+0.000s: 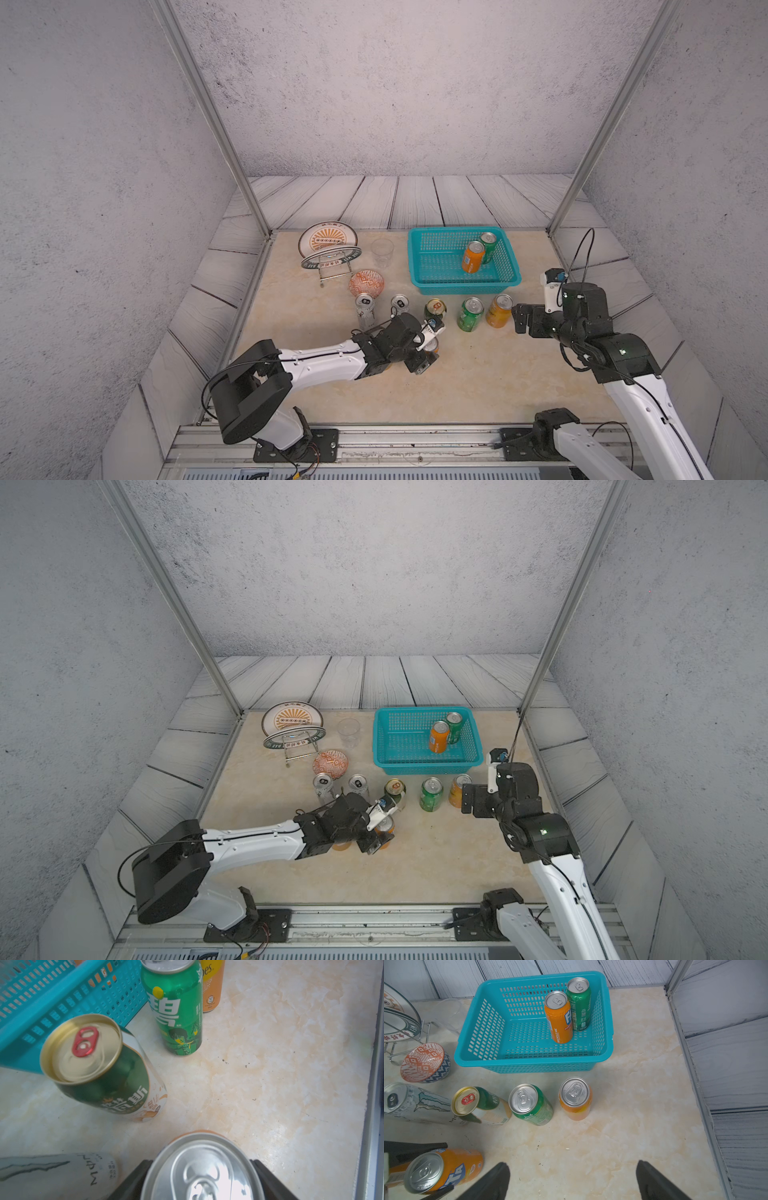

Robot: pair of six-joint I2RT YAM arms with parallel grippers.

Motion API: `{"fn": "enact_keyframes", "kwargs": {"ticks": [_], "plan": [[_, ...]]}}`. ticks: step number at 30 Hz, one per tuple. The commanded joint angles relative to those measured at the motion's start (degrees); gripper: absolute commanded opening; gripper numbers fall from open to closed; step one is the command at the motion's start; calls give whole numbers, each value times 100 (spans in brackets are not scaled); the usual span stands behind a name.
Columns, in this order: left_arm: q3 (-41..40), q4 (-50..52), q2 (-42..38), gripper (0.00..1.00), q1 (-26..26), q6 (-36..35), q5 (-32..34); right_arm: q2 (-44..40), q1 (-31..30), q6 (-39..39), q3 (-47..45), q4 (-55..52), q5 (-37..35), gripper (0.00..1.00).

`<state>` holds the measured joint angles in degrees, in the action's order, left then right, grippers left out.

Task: Take out the drinks from the basket
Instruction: Place the drink at the center of the board.

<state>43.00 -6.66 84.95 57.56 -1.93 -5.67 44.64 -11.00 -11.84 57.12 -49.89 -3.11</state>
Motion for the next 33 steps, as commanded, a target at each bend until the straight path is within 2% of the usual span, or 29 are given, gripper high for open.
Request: {"fn": "enact_keyframes", "kwargs": {"ticks": [1,16,24,33], "plan": [[-3,-84,-228,78,18,-105,59,-105,16,-10,-30,17,-49,99],[65,294,-814,88,20,-143,293,-105,14,5,97,-38,-49,99],[447,974,-1453,99,-7,-138,660,-56,17,10,158,-18,-32,100],[753,1386,-2166,99,-301,134,729,0,12,19,124,16,4,99]]}}
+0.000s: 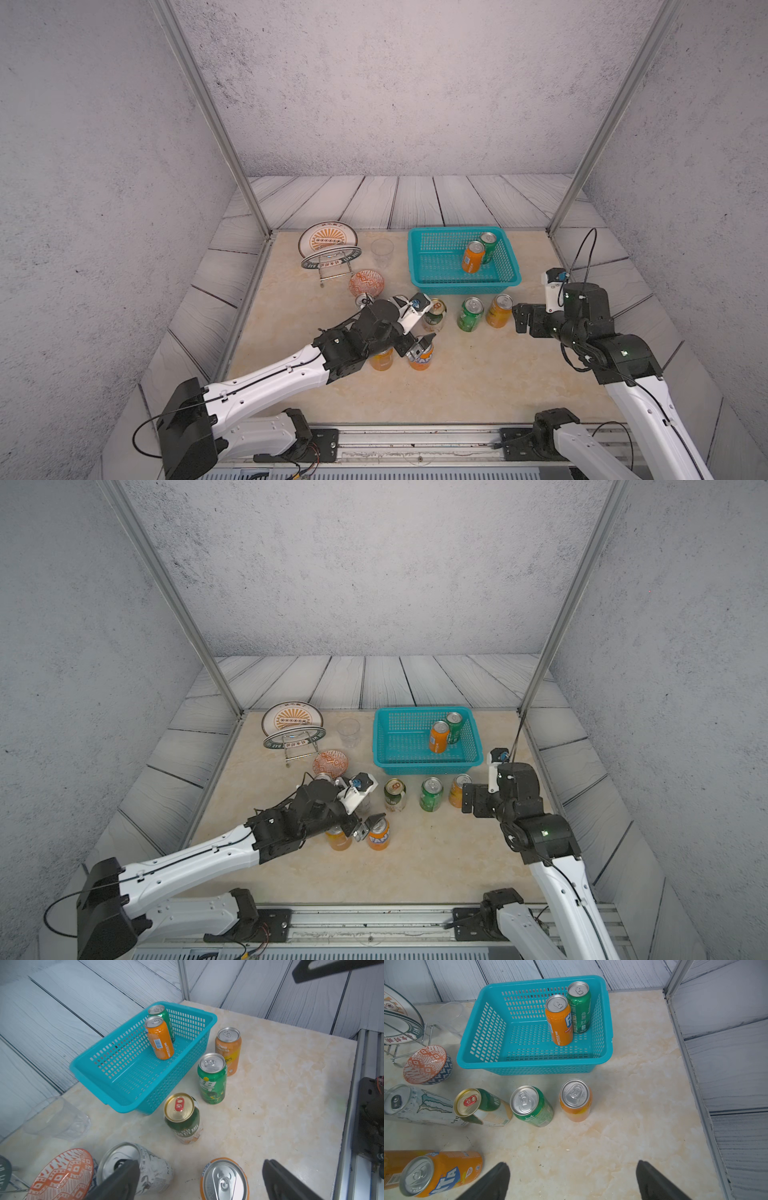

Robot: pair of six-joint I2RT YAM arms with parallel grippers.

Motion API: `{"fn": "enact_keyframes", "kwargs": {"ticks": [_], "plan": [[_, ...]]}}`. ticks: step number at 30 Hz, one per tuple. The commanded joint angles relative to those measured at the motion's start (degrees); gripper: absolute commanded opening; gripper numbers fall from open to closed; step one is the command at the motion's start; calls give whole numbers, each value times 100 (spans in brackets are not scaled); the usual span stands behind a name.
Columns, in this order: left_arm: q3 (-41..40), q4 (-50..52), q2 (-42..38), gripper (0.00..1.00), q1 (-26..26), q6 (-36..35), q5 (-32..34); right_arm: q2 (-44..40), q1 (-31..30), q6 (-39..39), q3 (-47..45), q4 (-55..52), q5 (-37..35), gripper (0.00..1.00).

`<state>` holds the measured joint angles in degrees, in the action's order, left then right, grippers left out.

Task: Take out the drinks from the basket
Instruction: Place the drink at the center of the board, then pick up the drink from the basket.

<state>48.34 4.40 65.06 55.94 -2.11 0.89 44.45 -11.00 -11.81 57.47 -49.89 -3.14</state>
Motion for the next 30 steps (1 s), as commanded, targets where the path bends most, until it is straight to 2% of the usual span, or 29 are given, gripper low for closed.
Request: {"fn": "enact_keyframes", "kwargs": {"ticks": [1,9,16,22,30], "plan": [[284,400,-239,99,-215,220,97,28,11,18,80,28,2,99],[702,1344,-640,99,-1112,697,176,310,13,43,107,198,109,99],[769,2011,-1250,99,-1709,959,687,1097,12,95,243,804,209,99],[469,2108,-1862,99,-1864,940,1467,2176,14,192,735,1367,187,100],[136,2369,-2343,99,-1875,914,1955,3789,17,232,1602,1954,-78,99]]}}
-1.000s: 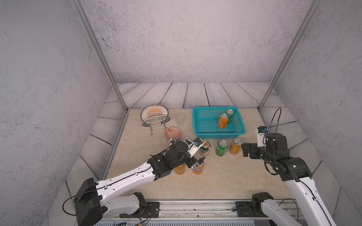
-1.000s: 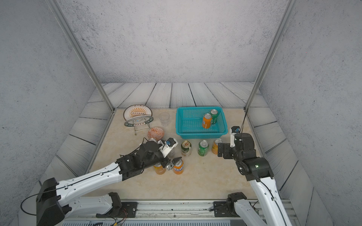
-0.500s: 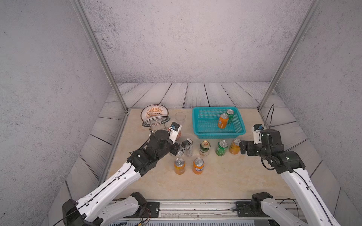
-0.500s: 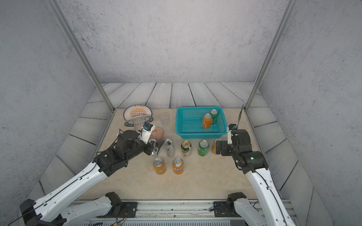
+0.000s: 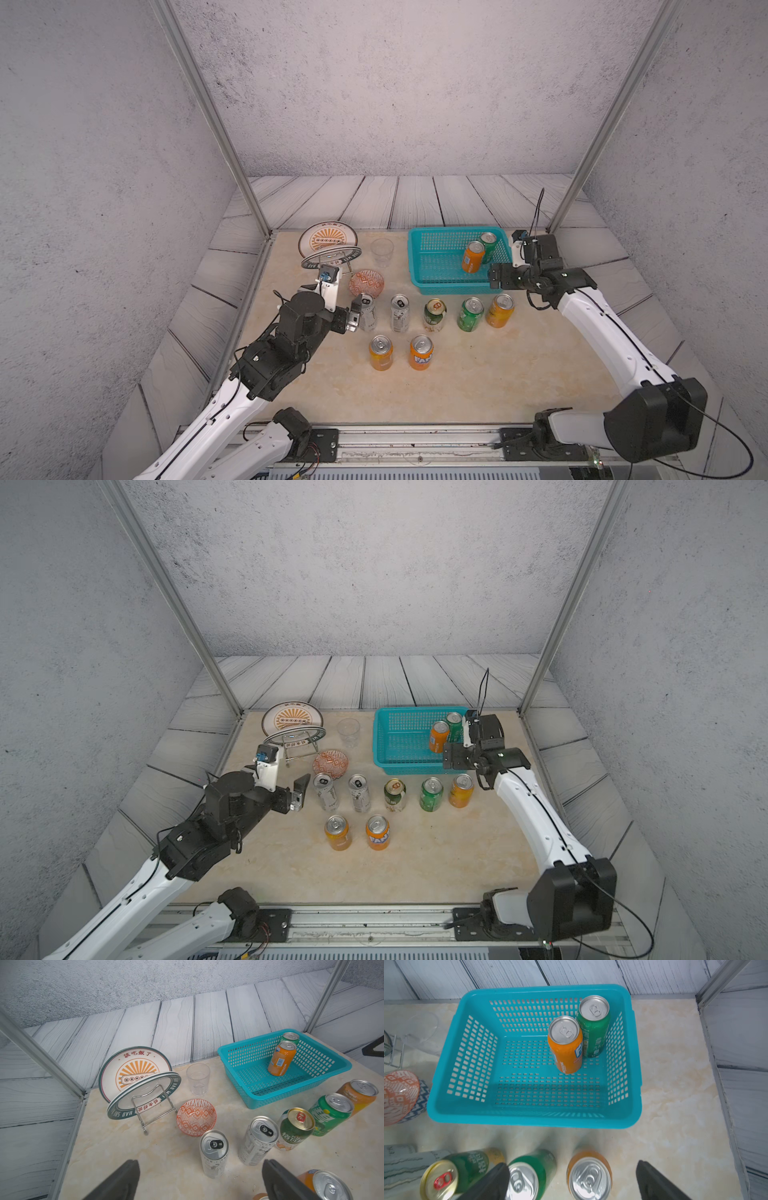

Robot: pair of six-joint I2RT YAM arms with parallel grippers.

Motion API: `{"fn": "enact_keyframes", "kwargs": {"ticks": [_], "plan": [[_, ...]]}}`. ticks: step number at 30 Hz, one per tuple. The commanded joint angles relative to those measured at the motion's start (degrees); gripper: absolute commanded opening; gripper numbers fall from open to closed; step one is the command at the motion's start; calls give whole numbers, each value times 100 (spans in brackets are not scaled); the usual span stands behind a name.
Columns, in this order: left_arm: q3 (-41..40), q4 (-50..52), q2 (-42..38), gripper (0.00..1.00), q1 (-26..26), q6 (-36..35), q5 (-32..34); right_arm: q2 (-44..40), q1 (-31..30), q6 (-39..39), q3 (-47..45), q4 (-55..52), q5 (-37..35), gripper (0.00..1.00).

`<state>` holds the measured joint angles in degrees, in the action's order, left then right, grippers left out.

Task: Take out the drinks from the basket
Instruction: Pick up the drink from the basket.

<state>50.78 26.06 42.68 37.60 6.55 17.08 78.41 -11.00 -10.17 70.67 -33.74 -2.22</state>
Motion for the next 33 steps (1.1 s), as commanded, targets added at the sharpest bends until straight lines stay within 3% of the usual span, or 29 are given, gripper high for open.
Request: {"fn": "enact_keyframes", "kwargs": {"ticks": [1,18,33], "plan": [[-129,213,-135,99,-47,40,340,545,15,60,362,399,-172,99],[-411,15,-393,99,-39,189,366,3148,4,-65,2356,333,-228,99],[-455,-5,-398,99,-37,190,392,4669,4,-179,3557,15,-121,96]]}}
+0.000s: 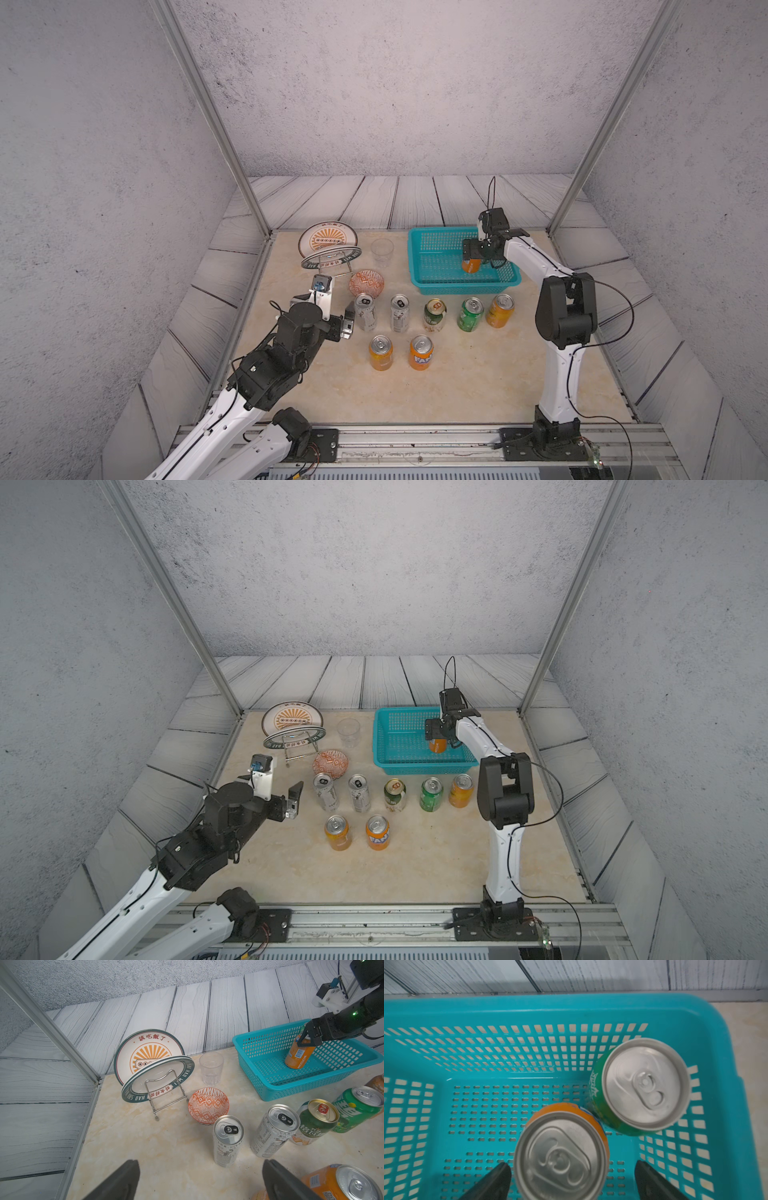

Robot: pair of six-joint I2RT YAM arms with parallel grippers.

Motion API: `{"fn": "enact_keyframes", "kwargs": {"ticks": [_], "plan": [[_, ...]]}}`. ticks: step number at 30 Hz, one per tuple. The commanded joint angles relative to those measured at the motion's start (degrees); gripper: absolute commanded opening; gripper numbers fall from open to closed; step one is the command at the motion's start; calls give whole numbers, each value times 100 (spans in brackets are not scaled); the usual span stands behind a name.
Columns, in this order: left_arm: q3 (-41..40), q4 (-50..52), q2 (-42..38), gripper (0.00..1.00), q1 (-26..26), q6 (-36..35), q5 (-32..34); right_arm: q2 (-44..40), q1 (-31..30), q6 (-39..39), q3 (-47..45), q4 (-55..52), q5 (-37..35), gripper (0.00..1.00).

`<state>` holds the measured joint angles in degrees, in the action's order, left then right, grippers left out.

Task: Take out the drinks from the basket
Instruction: Pick up the drink from the basket.

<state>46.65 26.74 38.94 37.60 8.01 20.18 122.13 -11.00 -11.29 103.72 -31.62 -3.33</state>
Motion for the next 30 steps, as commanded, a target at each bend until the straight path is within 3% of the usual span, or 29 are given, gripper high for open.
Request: {"fn": "enact_keyframes", "kwargs": {"ticks": [1,20,30], "plan": [[-42,-77,-11,99,-42,37,83,375,3,-66,315,-212,-22,95],[-30,-91,76,99,-42,17,56,774,-24,-100,811,-404,1,67],[-42,-132,7,99,-39,52,-6,262,-102,12,567,-620,17,63]]}}
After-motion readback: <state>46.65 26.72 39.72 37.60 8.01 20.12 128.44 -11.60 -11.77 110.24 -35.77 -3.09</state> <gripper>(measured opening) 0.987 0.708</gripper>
